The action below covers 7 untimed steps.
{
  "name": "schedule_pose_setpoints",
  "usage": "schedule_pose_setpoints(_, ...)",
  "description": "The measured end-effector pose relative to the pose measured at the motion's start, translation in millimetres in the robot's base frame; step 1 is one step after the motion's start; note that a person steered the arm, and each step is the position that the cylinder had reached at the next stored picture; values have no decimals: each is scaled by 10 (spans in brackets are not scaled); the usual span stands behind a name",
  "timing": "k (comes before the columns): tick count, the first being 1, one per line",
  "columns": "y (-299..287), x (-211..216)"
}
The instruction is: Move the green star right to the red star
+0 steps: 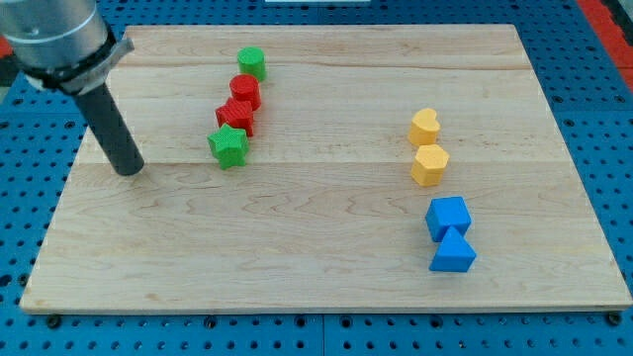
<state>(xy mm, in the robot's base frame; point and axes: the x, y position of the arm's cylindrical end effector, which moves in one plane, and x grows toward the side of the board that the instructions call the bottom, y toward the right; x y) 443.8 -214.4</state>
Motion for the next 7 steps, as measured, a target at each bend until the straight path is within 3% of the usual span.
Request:
schedule_pose_setpoints(2,1298,-55)
schedule_pose_setpoints(4,1681,-91)
schedule_pose_setpoints(5,1351,-269)
schedule_pose_setpoints(6,1430,-302)
schedule_pose_setpoints(7,1744,-391)
